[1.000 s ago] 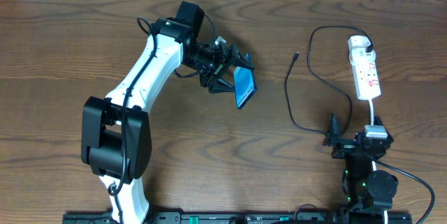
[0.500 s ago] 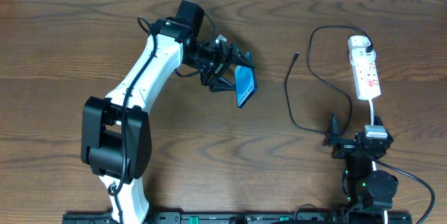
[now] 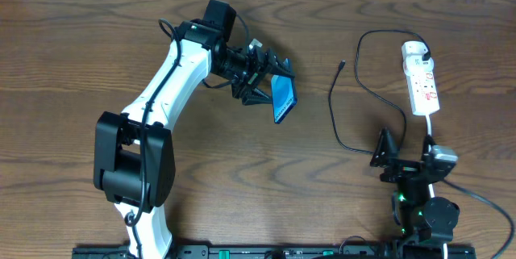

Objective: Plug charger to phone and switch on socket

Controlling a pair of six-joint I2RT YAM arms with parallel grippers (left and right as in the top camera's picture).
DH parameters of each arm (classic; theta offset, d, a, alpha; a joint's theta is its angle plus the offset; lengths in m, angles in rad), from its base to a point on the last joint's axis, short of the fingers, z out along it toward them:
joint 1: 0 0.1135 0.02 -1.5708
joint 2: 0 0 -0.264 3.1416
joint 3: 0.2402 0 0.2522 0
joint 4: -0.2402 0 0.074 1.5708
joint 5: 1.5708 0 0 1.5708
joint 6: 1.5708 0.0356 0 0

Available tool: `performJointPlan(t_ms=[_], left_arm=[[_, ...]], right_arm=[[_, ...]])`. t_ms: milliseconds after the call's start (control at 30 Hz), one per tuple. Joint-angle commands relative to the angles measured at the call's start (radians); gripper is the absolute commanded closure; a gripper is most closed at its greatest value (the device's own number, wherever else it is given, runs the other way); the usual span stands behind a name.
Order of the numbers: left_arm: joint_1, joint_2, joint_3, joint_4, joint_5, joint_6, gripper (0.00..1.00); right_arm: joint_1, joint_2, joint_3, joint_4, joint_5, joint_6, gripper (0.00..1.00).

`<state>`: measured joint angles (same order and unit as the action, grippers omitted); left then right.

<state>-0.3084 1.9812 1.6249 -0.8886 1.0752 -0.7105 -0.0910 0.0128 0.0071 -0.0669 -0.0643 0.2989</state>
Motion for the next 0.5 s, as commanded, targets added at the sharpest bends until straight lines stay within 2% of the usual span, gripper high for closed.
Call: performJointPlan(t_ms=[0, 67, 133, 467], left_arm=[[0.005, -0.029, -0.002, 0.009, 0.051, -0.017, 0.29], [0.004, -0.029, -0.002, 0.009, 0.051, -0.025, 0.29], [0.004, -0.029, -0.002, 0.009, 0.051, -0.027, 0.29], [0.004, -0.029, -0.002, 0.009, 0.051, -0.027, 0.29]], right_arm=[[0.007, -0.002, -0.002, -0.002, -0.025, 0.536, 0.01], [0.007, -0.002, -0.002, -0.002, -0.024, 0.679, 0.01], [0.007, -0.002, -0.002, -0.001, -0.024, 0.758, 0.01], [0.007, -0.002, -0.002, -0.001, -0.024, 0.785, 0.01]])
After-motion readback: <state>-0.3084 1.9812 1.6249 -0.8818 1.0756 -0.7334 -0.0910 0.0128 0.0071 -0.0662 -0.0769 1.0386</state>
